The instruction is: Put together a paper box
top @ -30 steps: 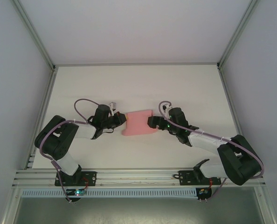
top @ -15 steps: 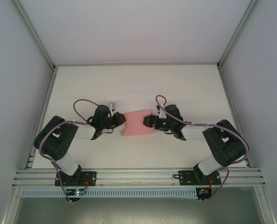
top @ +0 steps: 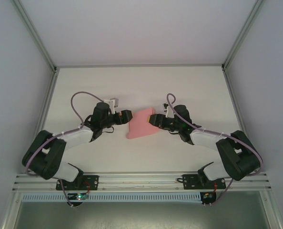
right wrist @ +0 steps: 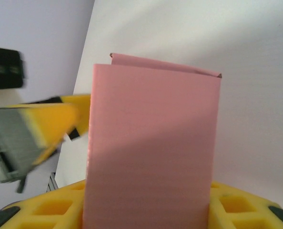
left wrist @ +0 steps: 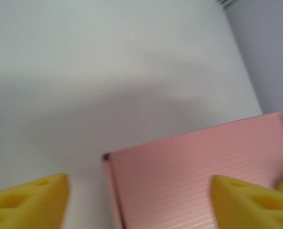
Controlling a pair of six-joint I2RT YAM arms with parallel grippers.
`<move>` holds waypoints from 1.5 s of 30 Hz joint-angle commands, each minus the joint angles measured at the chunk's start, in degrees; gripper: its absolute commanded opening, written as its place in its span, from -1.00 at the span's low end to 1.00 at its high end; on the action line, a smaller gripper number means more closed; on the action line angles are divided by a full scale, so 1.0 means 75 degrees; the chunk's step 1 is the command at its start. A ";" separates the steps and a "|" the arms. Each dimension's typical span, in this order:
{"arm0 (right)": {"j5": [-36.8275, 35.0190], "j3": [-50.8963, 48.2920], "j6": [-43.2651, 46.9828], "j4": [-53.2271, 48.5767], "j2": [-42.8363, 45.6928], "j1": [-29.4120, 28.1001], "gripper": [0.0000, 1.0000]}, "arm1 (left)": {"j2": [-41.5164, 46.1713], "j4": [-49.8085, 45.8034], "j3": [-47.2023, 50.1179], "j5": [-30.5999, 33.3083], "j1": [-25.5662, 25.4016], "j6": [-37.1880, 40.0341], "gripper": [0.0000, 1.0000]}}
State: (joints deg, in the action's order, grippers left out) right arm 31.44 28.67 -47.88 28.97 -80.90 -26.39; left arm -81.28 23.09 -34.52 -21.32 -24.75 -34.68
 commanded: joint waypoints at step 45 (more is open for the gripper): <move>0.2510 0.0016 -0.4630 -0.1487 0.1148 0.2030 -0.14 | -0.0698 -0.0049 -0.1400 0.5366 -0.4144 1.0498 0.20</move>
State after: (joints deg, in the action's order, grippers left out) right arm 48.51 30.39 -80.60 14.59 -72.53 -11.73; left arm -88.84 18.59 -45.82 18.37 -55.44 43.55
